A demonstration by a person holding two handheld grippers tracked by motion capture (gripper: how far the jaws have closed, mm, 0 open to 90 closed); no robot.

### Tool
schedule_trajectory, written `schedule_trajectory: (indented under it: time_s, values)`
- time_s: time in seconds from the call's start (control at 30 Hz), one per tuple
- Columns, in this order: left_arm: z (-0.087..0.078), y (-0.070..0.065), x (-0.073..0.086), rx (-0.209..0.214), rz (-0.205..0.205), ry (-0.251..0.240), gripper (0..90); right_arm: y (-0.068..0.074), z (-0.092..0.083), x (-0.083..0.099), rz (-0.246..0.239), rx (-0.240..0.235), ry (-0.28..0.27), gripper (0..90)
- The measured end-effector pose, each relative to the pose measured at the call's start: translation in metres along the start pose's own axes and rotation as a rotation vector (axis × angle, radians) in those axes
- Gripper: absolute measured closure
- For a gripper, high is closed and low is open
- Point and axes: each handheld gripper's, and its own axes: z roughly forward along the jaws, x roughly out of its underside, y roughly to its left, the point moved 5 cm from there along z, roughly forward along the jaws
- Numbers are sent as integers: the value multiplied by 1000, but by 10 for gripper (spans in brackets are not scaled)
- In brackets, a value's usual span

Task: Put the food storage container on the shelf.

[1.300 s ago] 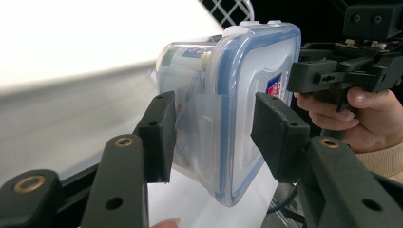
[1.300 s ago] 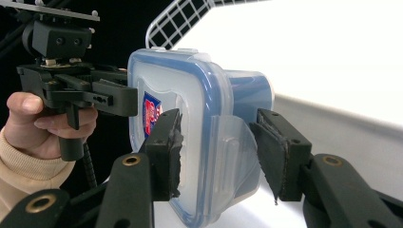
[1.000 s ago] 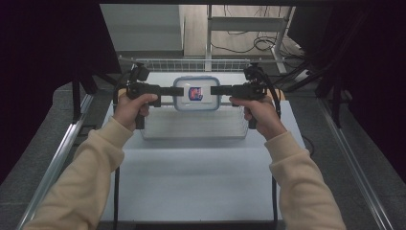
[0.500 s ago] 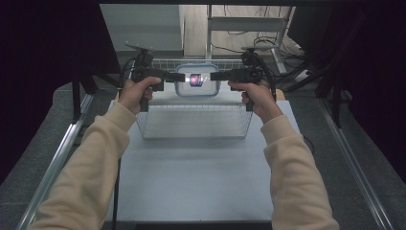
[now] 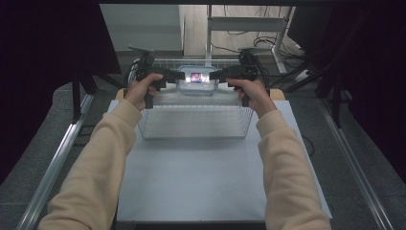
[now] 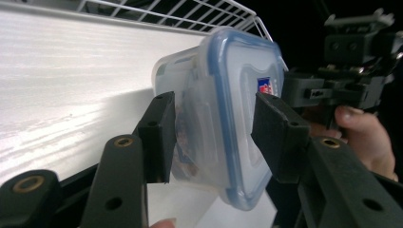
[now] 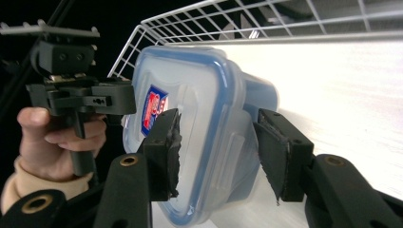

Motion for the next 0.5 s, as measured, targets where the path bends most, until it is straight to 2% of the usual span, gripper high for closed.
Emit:
schedule_trajectory:
  time_s: [0.07, 0.23, 0.37, 0.43, 0.5]
  values:
    - [2, 4, -2, 8, -25, -8, 510, -3, 2, -2, 44, -1, 9, 505]
    - [7, 10, -3, 17, -68, -17, 487, -8, 7, -3, 112, 12, 1, 484]
    - [9, 12, -2, 25, -89, -16, 400, -8, 8, -3, 122, 14, -13, 475]
    - [3, 9, -2, -1, -60, -60, 329, -6, 7, -2, 117, 35, -36, 335]
    - [-5, 4, 0, -48, -2, -91, 281, -1, 2, -3, 93, 35, -73, 306]
